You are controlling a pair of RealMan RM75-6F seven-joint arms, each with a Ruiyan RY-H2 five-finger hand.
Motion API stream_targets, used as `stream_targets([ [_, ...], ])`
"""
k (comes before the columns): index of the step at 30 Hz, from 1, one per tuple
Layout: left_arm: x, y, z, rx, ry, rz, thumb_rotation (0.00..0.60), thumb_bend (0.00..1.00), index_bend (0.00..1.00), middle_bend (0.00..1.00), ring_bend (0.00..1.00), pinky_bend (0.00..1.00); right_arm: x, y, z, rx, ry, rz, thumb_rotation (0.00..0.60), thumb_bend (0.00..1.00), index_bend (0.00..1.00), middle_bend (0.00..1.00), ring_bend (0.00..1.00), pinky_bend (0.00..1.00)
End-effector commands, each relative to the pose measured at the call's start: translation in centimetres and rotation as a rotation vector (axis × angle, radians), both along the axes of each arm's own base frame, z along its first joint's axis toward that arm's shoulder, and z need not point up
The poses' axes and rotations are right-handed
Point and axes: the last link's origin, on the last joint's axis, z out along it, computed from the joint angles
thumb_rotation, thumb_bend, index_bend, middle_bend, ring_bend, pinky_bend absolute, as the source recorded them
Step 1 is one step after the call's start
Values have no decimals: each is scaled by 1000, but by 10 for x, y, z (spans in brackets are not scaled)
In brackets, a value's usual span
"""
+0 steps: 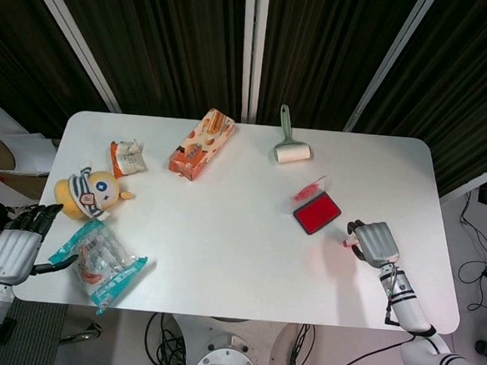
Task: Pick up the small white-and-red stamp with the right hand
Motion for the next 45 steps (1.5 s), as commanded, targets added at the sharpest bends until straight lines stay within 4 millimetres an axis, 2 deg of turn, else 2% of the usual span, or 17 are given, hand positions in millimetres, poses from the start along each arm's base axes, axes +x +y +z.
stream_targets([
  [1, 0, 0, 0, 2, 2, 1, 92, 83, 39, 117, 109, 191, 0, -1, -1, 0, 1, -4, 600, 205, 470, 468, 802, 1000],
  [17, -2, 0, 1, 8, -6, 0, 106, 84, 41, 117, 109, 191, 0, -3, -5, -4, 1, -16, 600, 253, 550, 529, 814, 1000],
  [25, -4, 0, 0, 2, -6, 7, 105, 85, 41, 117, 109, 191, -1, -5, 1, -8, -15, -22, 600, 356, 581, 550, 815, 1000],
  [29, -4, 0, 0, 1, -8, 7, 109, 85, 41, 117, 109, 191, 5, -10, 8, -21, -50, -11, 600, 360, 590, 555, 815, 1000],
  [32, -5, 0, 1, 0, -8, 9, 110, 85, 41, 117, 109, 191, 16, -19, 16, -30, -79, 4, 600, 364, 593, 557, 815, 1000],
  [36, -6, 0, 2, 4, -9, 13, 112, 85, 41, 117, 109, 191, 41, -40, 21, -1, -108, -5, 600, 372, 597, 557, 820, 1000],
  [40, -7, 0, 1, 0, -9, 21, 113, 85, 41, 117, 109, 191, 70, -58, 18, 53, -112, -18, 600, 385, 598, 558, 834, 1000],
  [45, -10, -1, 2, -1, -7, 35, 115, 85, 41, 117, 109, 191, 94, -75, 6, 118, -73, -44, 600, 388, 600, 556, 835, 1000],
])
